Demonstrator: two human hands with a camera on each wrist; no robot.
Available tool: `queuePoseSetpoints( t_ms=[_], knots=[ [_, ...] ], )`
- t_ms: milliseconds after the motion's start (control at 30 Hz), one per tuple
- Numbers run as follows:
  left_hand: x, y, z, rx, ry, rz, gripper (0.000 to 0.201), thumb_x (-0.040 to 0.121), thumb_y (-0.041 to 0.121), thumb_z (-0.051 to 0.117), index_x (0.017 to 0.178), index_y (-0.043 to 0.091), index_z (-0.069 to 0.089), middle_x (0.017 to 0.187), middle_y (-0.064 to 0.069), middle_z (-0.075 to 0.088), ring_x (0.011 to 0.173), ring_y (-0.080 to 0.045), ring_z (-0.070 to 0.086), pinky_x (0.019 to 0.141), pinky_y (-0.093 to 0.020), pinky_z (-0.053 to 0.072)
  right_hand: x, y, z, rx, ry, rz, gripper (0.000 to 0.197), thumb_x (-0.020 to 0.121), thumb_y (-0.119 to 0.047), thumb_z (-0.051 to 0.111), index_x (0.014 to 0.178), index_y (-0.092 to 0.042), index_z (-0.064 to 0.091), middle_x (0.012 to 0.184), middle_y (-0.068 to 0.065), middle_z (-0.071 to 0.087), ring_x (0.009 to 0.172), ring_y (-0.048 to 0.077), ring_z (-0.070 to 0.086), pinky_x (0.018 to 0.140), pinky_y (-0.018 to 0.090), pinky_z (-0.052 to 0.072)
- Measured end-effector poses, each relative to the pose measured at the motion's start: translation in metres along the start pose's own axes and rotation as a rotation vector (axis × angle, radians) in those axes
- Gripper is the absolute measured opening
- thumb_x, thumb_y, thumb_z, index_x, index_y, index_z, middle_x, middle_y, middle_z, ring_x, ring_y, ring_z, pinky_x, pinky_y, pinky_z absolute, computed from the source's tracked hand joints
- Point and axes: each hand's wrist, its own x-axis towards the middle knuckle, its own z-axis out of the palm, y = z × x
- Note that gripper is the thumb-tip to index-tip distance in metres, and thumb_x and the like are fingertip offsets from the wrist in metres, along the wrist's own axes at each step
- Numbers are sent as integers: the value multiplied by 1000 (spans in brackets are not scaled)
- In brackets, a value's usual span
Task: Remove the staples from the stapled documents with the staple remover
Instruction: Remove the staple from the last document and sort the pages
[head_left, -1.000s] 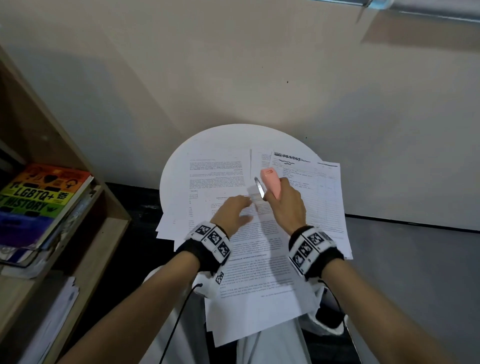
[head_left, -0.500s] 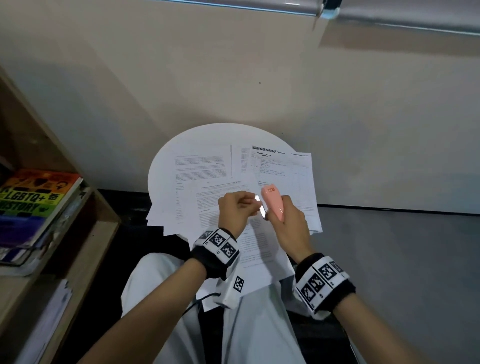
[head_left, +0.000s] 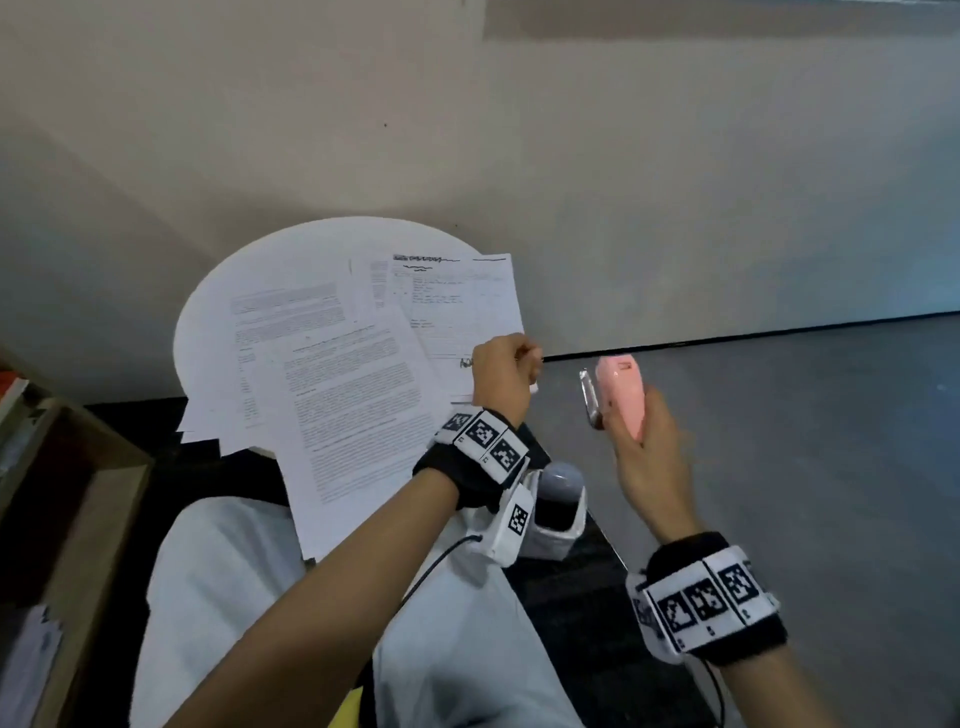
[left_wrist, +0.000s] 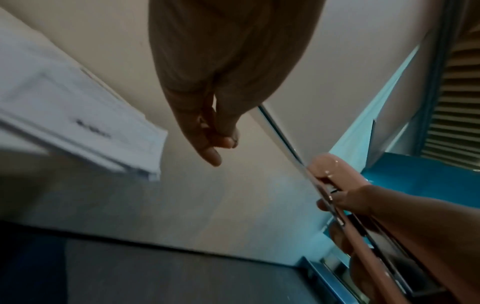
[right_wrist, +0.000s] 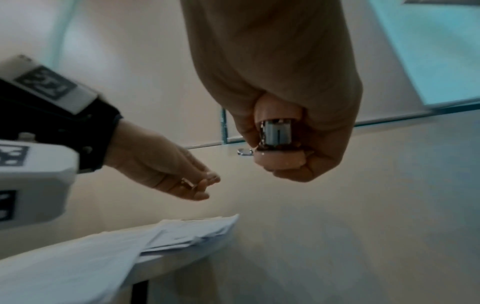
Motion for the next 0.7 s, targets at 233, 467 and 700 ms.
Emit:
queuePoseSetpoints(
  t_ms=[233,467,700],
  knots=[
    [-29,-67,104,253,-405,-287,22,93,-1,45,100,-10,64,103,-24,63,95,-28,62,80,-36,47,-21,86,-70,37,204,250,11,94,-21,53,104,-21,50,92,4,58,87,29,57,78,44,48],
    [-31,-155,148,346,-374,-317,12,87,1,56,89,-2,67,88,-17,61,85,-24,56,72,-26,39,-54,165,-82,24,257,447,17,87,-30,54,101,-21,51,77,3,57,72,29,55,70,49,50],
    [-35,-207,153,211,-290,-348,13,83,-10,57,81,-5,68,64,-13,57,52,-12,47,44,-8,38,-80,207,-77,74,247,610,8,94,-22,55,88,-28,53,69,7,55,60,26,53,62,46,50]
  ],
)
